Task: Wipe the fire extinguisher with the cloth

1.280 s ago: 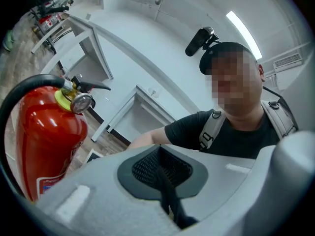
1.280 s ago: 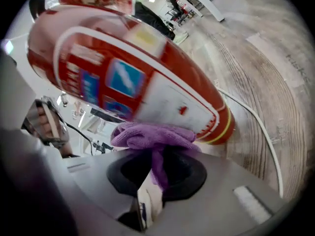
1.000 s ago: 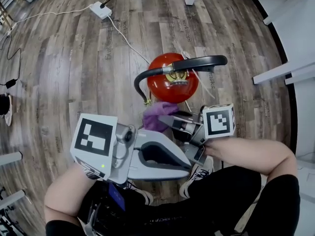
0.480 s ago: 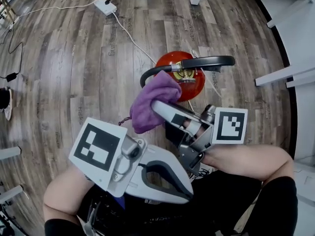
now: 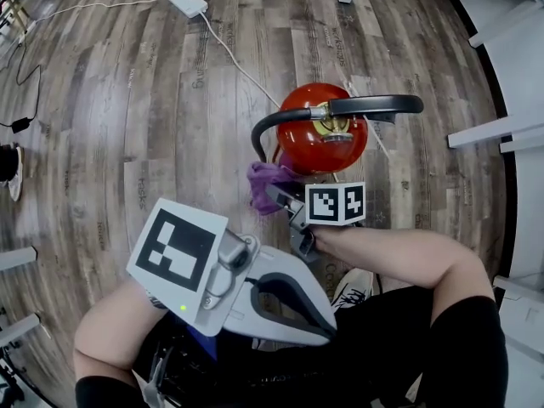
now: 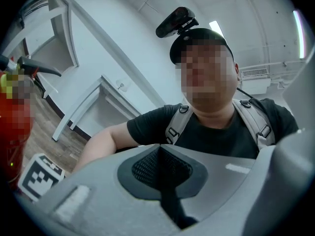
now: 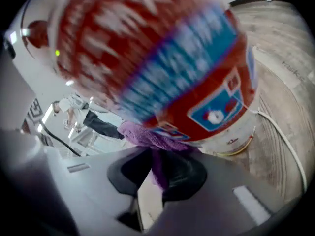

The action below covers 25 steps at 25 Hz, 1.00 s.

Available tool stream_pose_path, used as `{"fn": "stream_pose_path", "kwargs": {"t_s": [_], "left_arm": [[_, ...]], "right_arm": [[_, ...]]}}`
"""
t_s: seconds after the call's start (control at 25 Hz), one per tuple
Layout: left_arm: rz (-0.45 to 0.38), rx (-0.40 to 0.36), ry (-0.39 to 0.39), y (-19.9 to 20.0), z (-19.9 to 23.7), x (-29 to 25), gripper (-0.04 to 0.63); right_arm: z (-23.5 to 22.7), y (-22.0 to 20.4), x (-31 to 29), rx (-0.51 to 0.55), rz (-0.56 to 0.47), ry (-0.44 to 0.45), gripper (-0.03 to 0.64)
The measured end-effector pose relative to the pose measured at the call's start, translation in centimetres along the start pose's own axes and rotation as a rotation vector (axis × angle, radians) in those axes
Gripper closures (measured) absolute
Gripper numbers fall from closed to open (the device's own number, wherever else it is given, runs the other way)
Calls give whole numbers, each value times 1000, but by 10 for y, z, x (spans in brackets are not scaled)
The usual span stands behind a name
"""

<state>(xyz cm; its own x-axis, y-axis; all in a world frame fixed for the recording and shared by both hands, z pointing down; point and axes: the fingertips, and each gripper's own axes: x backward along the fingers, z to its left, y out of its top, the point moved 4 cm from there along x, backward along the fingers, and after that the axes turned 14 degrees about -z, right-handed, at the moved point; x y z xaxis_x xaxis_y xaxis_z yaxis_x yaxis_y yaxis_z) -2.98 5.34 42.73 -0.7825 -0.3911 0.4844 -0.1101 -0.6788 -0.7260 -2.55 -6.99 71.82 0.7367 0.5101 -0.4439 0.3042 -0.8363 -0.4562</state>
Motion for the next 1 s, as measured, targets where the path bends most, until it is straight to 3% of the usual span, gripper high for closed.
{"fn": "stream_pose_path", "kwargs": {"t_s": [0.2,0.52,0.76,1.0], "left_arm": [[12,8,20,-4,3,5,598],[19,16,25,-7,7,6,598],[21,15,35,-9,9,4,598],[30,6,32,-9,15,-2,598]], "right_arm": [[-71,-44,-28,191,96,-124,554],[-128,-72,-39,279,108,-246,554],[-97,-56,-17,220,159,-138,554],[13,19,54,168,66,96,554]]}}
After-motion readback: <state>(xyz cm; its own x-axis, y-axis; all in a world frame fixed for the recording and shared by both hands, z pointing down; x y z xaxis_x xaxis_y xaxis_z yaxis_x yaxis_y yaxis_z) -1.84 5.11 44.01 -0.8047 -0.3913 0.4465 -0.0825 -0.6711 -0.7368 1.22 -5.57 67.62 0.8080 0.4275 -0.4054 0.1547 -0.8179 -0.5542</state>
